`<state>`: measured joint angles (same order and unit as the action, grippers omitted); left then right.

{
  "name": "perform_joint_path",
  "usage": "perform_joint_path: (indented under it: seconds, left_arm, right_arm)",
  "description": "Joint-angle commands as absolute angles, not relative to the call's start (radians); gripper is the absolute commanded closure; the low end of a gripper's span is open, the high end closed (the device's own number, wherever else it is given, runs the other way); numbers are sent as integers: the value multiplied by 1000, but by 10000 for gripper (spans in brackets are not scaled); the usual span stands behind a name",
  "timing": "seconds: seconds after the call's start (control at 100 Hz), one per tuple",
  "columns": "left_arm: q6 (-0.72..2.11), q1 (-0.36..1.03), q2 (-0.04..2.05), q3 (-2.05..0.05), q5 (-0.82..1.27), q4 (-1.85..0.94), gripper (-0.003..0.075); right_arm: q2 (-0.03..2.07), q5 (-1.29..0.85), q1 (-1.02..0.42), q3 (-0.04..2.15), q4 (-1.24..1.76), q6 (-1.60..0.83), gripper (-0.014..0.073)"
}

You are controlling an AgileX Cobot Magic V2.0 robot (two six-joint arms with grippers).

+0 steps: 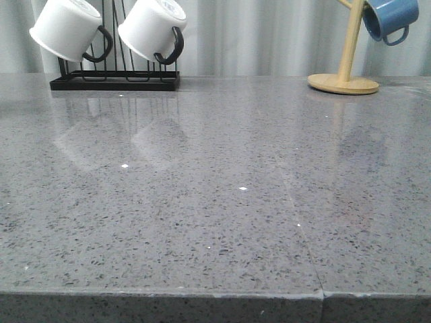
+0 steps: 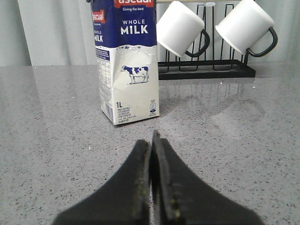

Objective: Place milk next to cup

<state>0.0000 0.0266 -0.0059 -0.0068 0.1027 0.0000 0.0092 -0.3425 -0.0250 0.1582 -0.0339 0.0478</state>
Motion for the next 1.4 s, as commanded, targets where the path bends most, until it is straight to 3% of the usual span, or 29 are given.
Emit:
perform_joint_path:
  seconds: [0.0, 0.23, 0.3, 0.42, 0.48, 0.68, 1.04, 1.39]
  left_arm:
    - [0, 35, -35, 53, 26, 0, 741]
    - [0, 35, -35, 53, 26, 0, 741]
    - [0, 35, -35, 53, 26, 0, 741]
    - [0, 35, -35, 53, 26, 0, 741]
    - [0, 35, -35, 53, 26, 0, 741]
    - [0, 35, -35, 53, 26, 0, 741]
    - [0, 35, -35, 53, 26, 0, 741]
    - [0, 35, -35, 53, 26, 0, 741]
  right_arm:
    - [84, -393, -22, 270, -20, 46, 660]
    - [282, -461, -22, 405, 8, 46, 634]
    - [328, -411, -22, 409, 8, 46, 536]
    - [390, -308, -21, 409, 8, 46, 270]
    - [418, -236, -20, 408, 7, 46, 201]
    - [489, -46, 28, 406, -27, 45, 200]
    - [651, 68, 379, 405, -34, 45, 200]
    - [938, 321, 470, 405, -40, -32, 200]
